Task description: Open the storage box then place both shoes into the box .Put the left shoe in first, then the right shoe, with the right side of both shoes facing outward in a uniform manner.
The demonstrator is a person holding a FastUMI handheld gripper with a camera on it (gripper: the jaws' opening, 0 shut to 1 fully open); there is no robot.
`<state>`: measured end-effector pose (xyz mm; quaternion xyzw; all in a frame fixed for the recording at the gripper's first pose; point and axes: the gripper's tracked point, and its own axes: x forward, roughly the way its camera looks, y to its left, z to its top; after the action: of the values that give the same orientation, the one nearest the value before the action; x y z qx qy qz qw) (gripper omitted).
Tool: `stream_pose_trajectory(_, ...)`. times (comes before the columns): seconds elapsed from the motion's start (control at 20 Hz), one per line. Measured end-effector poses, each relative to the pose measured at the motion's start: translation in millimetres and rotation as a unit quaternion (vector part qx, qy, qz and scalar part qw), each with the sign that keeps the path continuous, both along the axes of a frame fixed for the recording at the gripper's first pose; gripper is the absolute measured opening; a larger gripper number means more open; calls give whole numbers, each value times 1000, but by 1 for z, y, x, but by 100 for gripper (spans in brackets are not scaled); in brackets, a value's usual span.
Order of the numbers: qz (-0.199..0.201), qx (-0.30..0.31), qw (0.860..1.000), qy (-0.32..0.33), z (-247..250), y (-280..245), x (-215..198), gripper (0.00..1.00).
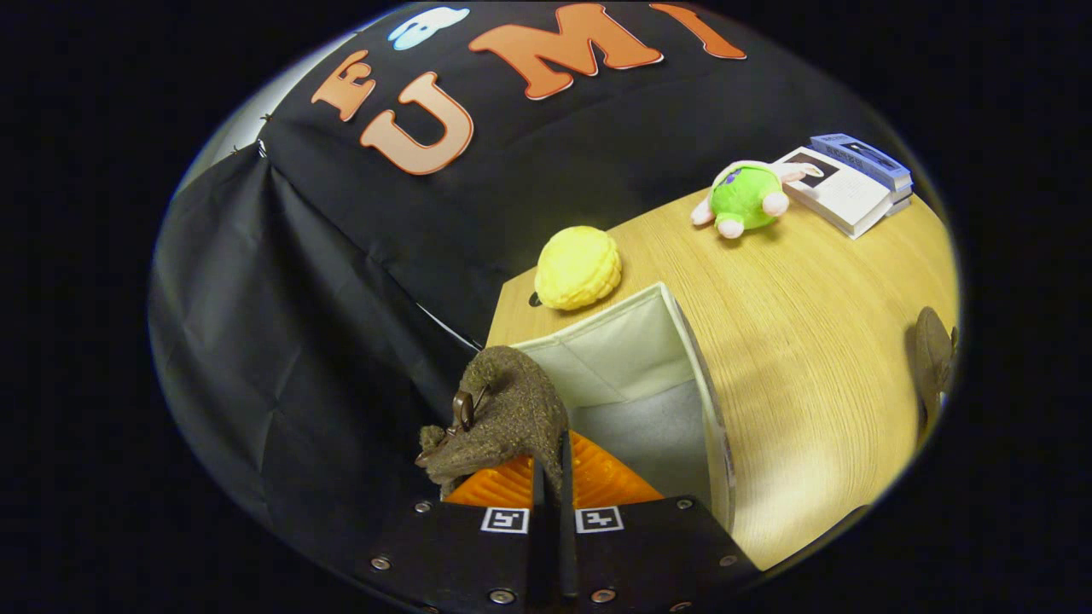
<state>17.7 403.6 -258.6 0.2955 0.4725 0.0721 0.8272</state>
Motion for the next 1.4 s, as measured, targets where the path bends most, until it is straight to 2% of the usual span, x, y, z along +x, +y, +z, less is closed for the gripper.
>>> stream_pose_trajectory(0.15, 2, 19, 999, 40, -15, 14, -10, 11)
stream_pose_trajectory(0.3, -4, 48, 996, 73, -23, 23, -19, 34)
stream_pose_trajectory(0.35, 4, 57, 995, 84, -23, 24, -25, 40)
stream_pose_trajectory(0.45, 20, 101, 991, 80, -10, 36, -26, 51)
stream_pose_trajectory(0.5, 24, 121, 990, 75, 1, 39, -27, 61)
stream_pose_trajectory(0.6, 30, 130, 990, 52, 14, 32, -27, 73)
stream_pose_trajectory(0.85, 32, 133, 990, -19, 53, -12, -28, 80)
stream_pose_trajectory(0.9, 30, 118, 992, -36, 56, -27, -28, 85)
stream_pose_trajectory(1.1, 30, 58, 995, -76, 60, -90, -42, 95)
stream_pose_trajectory(1.4, 31, -40, 995, -91, 39, -190, -67, 98)
